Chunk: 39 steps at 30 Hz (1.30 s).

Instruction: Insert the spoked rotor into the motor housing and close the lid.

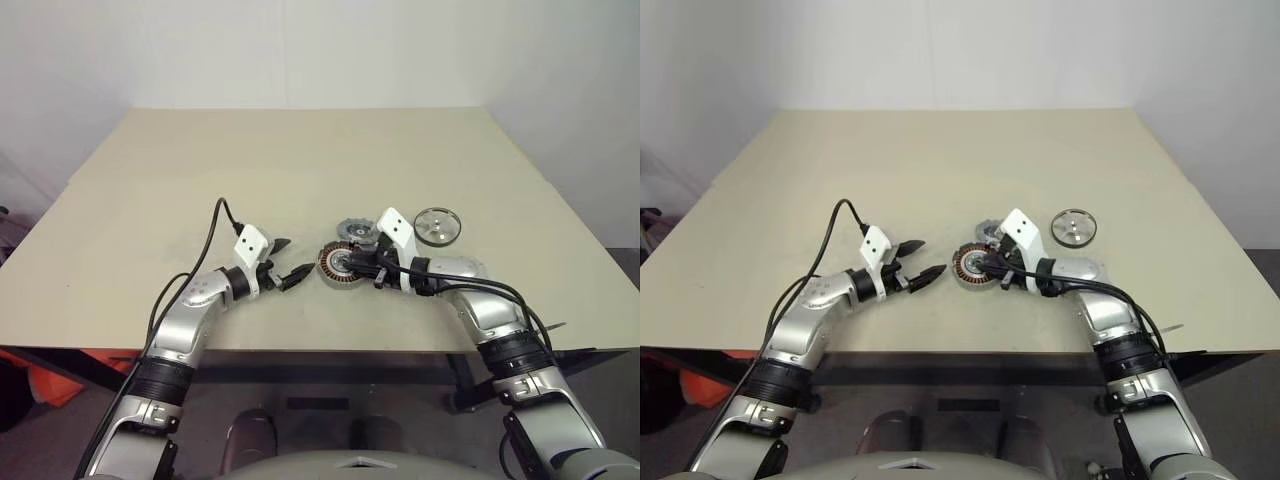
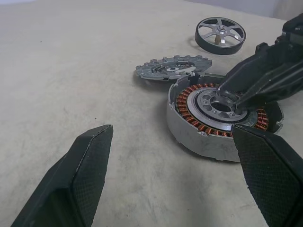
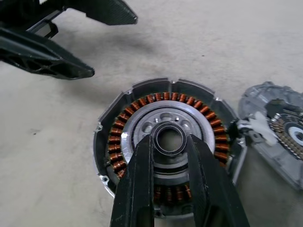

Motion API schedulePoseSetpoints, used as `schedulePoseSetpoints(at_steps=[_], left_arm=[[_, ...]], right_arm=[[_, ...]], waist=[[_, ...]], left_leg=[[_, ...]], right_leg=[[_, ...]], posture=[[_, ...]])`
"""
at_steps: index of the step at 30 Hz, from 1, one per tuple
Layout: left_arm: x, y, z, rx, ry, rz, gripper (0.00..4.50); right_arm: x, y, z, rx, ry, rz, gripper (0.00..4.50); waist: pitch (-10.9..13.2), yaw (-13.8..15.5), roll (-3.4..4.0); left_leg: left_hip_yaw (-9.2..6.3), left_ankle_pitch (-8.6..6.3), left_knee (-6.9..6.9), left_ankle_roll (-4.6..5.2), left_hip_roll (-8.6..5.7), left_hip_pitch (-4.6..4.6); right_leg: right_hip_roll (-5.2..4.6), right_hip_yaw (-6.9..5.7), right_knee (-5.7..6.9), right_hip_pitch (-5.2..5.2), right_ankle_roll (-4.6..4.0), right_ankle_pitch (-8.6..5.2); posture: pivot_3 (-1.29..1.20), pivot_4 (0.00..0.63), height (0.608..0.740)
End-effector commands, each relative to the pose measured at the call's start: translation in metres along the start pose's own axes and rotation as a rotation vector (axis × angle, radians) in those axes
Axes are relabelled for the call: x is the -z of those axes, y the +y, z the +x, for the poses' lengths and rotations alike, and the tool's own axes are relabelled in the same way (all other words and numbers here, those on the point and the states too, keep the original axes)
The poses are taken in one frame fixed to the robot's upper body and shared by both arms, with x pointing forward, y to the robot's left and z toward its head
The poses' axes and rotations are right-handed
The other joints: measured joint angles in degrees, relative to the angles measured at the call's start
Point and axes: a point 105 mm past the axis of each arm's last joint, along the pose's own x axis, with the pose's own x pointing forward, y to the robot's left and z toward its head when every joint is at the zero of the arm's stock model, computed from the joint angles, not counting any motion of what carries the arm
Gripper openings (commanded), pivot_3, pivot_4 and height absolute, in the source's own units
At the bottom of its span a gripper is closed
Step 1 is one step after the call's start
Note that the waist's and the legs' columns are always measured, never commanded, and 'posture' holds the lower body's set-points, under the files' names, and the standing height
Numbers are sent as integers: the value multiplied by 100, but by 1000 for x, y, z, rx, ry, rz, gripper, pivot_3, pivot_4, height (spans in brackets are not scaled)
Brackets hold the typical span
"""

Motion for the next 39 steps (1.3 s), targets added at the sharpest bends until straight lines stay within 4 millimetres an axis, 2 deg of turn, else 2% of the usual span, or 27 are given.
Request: schedulePoseSetpoints(at_steps=[1,12,25,36,39], left_arm=[[-13,3,-3,-12,-40,33,4254],[-12,5,-3,-22,-41,33,4254],[-12,6,-3,-31,-41,38,4254],[-11,6,-3,-33,-38,39,4254],[-10,6,-3,-34,-37,37,4254]], right_arm=[[-18,0,2,-11,-38,-59,670],[-16,-7,10,7,-17,-45,670],[-16,-10,-2,12,-20,-78,670],[-20,-7,0,13,-36,-99,4425],[-29,-10,-2,24,-66,-106,4469]], waist=[[0,0,0],[0,-1,0],[0,1,0],[0,2,0],[0,9,0]], left_leg=[[0,0,0,0,0,0],[0,0,3,0,0,0],[0,0,5,0,1,0],[0,1,9,-1,1,4],[0,1,11,-1,1,4]], right_leg=[[0,0,0,0,0,0],[0,0,2,0,-1,1],[0,0,5,1,-1,1],[0,0,9,3,-4,3],[0,0,9,4,-6,5]], posture=[[0,0,740],[0,0,740],[0,0,740],[0,0,740],[0,0,740]])
